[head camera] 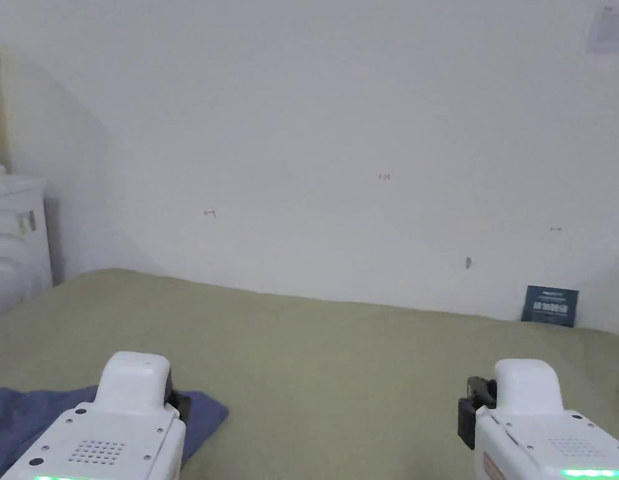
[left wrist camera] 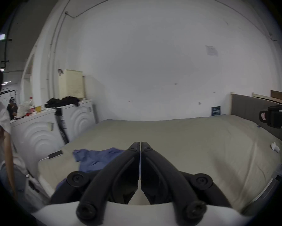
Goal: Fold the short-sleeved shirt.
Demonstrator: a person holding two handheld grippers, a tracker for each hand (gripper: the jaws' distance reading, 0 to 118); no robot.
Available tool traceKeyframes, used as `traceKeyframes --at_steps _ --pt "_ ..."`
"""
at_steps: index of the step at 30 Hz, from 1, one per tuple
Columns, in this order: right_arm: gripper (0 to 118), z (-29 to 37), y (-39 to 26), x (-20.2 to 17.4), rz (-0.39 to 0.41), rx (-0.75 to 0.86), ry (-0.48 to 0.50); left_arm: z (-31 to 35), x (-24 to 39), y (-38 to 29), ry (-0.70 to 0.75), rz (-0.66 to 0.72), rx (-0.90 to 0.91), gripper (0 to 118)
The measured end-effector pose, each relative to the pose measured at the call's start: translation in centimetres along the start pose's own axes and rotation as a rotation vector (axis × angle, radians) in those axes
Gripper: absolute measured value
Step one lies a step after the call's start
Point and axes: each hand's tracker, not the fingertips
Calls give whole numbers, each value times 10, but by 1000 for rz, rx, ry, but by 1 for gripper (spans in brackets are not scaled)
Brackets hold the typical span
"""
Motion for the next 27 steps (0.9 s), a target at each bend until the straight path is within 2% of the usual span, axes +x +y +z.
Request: traceKeyframes --at_steps 4,7,12,17,27 --pt "2 -11 3 -69 30 6 161 31 -59 -8 152 62 -29 0" --pt "2 -13 -2 -120 9 -15 302 58 -96 -19 283 51 -54 0" --pt "2 -8 -18 -190 68 -45 475 95 -141 -40 391 85 -95 0" --pt "2 -8 -23 -208 86 -57 507 98 -153 -50 416 97 -113 1" --pt "2 -18 -14 -187 56 -66 478 71 -131 -57 305 91 -140 1"
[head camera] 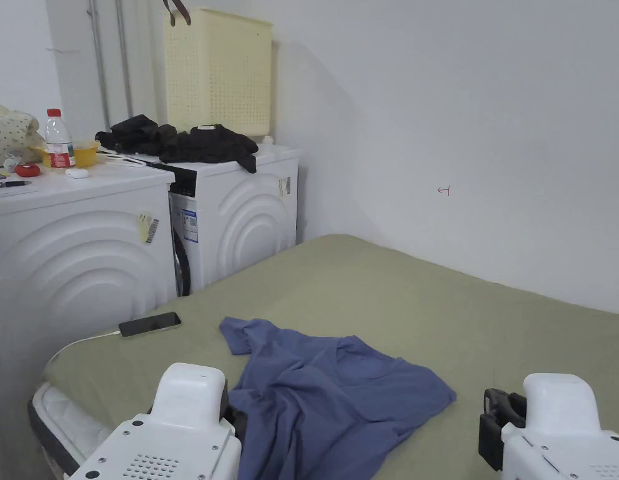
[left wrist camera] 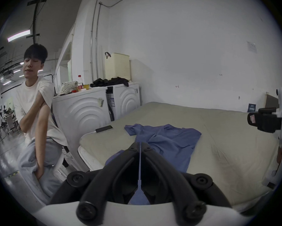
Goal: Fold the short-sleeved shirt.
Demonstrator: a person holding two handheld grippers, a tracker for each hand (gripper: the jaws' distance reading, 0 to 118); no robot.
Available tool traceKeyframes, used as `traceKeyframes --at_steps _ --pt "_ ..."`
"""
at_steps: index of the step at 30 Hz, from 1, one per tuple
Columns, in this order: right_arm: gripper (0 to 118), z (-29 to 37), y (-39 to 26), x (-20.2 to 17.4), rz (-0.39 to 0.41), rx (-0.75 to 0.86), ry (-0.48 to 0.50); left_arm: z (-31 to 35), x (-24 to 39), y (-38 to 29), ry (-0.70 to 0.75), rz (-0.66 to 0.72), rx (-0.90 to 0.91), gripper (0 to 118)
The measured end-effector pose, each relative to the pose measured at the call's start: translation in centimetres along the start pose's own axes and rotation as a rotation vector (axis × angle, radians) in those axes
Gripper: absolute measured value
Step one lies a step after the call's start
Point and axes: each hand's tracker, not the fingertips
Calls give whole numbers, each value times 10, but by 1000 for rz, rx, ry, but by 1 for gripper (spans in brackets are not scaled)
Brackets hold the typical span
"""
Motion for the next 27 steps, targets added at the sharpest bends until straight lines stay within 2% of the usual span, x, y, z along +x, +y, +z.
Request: traceKeyframes --at_steps 4,7,11,15,16,17,18,19,21,25,27 --pt "2 1 6 10 14 5 -15 -26 13 7 -1 -6 -23 1" --pt "2 -2 11 20 18 4 -27 -59 22 23 -89 34 -55 1" --pt "2 -13 14 35 28 -7 -49 -129 41 51 -182 23 -111 2" --pt "2 -27 7 59 23 -41 -65 -219 65 65 -312 49 -281 5" --pt "3 -30 5 65 24 -51 -65 -240 71 64 -317 54 -318 18" --pt "3 -34 2 74 24 -61 -64 -261 79 60 -298 41 -353 63" --pt "3 -36 -1 81 25 -67 -65 -285 84 55 -308 64 -403 102" --pt "3 -39 -3 88 24 -72 -65 -304 88 49 -326 99 -447 118" --pt "4 -47 -9 102 18 -90 -70 -342 92 30 -415 178 -428 117" --pt "4 -55 -21 124 -37 -135 -80 -391 121 2 -216 39 -592 117" --pt "4 -57 -27 131 -59 -141 -79 -410 132 -17 -165 55 -655 117"
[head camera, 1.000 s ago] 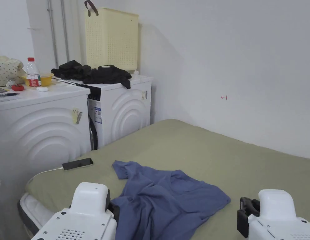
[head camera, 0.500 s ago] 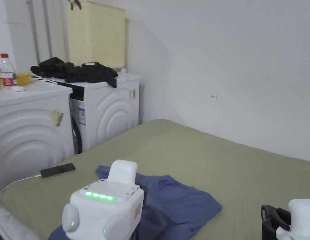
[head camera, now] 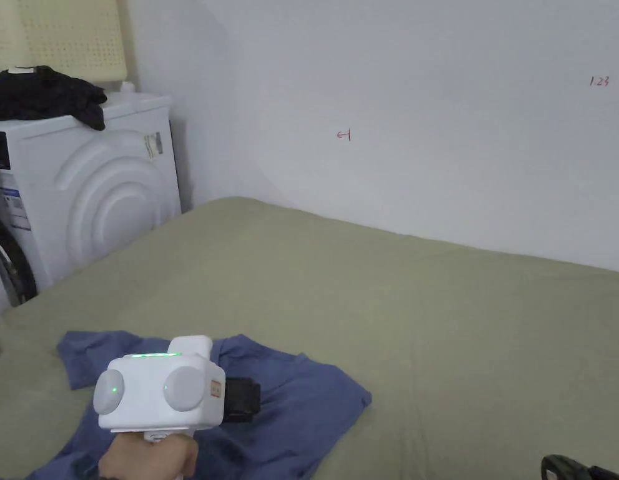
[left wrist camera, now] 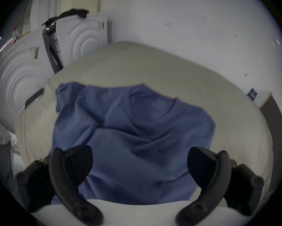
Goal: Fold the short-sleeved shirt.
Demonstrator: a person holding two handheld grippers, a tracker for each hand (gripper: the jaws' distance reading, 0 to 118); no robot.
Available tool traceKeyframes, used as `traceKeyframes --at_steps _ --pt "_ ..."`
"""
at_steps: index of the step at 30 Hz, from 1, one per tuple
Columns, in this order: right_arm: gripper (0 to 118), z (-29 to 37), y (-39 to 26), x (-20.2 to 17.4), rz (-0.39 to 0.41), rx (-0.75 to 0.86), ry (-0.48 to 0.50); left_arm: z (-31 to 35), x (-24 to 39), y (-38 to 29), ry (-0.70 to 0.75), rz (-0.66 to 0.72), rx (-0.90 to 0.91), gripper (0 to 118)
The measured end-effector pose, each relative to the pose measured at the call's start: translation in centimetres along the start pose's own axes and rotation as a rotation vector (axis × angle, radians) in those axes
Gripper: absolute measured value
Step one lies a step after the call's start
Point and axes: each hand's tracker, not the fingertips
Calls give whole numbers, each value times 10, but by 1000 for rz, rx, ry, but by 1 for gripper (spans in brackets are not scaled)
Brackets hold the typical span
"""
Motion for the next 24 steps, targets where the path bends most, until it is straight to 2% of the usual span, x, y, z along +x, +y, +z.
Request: traceKeyframes --at_steps 2,4,7,8,9,10,11,12,13,15,16,17,19,24 --pt "4 -2 -4 4 -11 0 6 -11 6 -8 -51 44 -49 117" --pt "4 -2 -6 4 -17 7 20 -33 14 -13 -32 76 -104 117" --pt "4 1 -9 4 -8 9 46 -47 19 -26 -30 235 -187 115" --pt "4 3 -10 4 -6 11 48 -42 25 -29 12 227 -134 109" --pt "4 5 -10 4 -6 13 52 -31 34 -30 29 174 -63 89" --pt "4 8 -11 5 -5 15 56 -29 33 -27 -19 142 -58 53" --pt "4 10 -12 6 -2 17 57 -22 38 -26 -50 96 -29 0" --pt "5 12 -13 7 0 21 58 -15 42 -28 -58 87 21 0" --pt "5 13 -14 7 2 25 54 -11 43 -31 -139 128 35 0" --pt "5 17 -16 12 -19 31 47 -16 35 -24 -325 225 -22 0" --pt "5 20 -17 14 -33 29 48 -19 39 -23 -350 212 -45 0" --pt "5 23 -18 16 -48 29 46 -20 42 -23 -343 173 -38 0" --pt "5 29 -19 22 -71 22 39 -14 42 -26 -260 183 42 0" --pt "5 46 -20 38 -113 37 -1 4 56 -26 -369 169 59 0"
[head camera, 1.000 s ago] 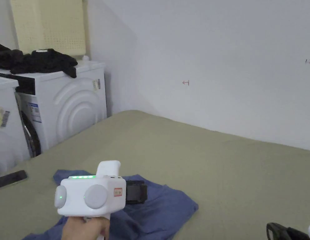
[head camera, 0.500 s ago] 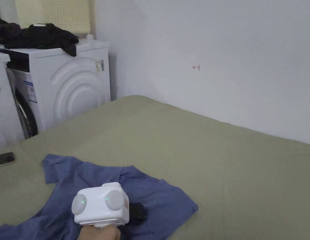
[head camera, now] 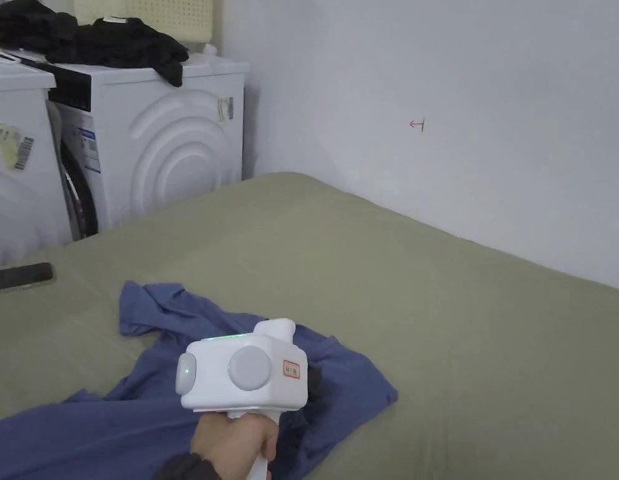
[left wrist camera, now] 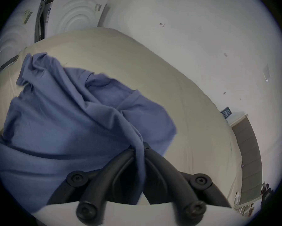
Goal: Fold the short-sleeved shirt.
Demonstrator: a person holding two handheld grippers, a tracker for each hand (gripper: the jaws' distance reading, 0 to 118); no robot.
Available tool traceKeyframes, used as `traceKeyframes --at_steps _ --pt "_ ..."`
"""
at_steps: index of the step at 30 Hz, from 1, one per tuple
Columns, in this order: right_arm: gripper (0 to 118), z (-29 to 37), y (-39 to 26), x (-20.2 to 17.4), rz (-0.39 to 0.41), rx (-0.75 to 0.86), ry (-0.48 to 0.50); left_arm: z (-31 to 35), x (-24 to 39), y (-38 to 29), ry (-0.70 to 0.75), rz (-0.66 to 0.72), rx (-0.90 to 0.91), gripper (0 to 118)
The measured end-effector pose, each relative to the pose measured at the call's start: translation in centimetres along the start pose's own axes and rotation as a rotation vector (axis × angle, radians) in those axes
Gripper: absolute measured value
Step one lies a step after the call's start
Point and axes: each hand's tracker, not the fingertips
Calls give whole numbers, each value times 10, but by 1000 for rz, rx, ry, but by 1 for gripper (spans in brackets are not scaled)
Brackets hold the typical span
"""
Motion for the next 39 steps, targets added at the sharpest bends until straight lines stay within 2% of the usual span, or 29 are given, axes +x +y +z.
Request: traceKeyframes --at_steps 5,10,15,18,21,24,26,29,30,31,32,33,34,35,37,39 --pt "5 21 6 10 -46 45 -37 -2 63 5 -129 -82 11 0" --pt "5 46 11 21 -54 90 -98 -26 168 -16 -269 -233 -43 0" --pt "5 81 18 45 -82 136 -202 -48 288 -69 -482 -351 -150 0" --pt "5 104 23 60 -105 158 -247 -56 353 -105 -567 -389 -212 0" --pt "5 124 25 74 -104 186 -316 -53 412 -141 -716 -415 -276 0" --pt "5 136 25 86 -106 197 -358 -42 463 -180 -835 -540 -307 0" --pt "5 142 24 92 -124 196 -370 -46 486 -204 -846 -620 -343 0" --pt "5 148 20 99 -133 181 -409 -60 496 -236 -737 -642 -418 1" --pt "5 150 18 101 -134 182 -413 -64 488 -240 -731 -628 -409 8" --pt "5 152 18 103 -138 182 -415 -65 481 -242 -731 -609 -407 26" --pt "6 153 17 105 -144 176 -417 -63 472 -241 -726 -581 -396 66" --pt "9 153 17 106 -150 169 -414 -60 464 -238 -714 -571 -398 89" --pt "14 154 16 107 -152 167 -408 -57 453 -230 -699 -553 -399 97" --pt "22 153 16 107 -155 162 -400 -49 440 -221 -715 -545 -387 96" --pt "24 151 15 106 -160 155 -388 -25 414 -199 -715 -543 -320 96" --pt "24 147 10 104 -140 150 -382 10 372 -171 -657 -588 -156 96"
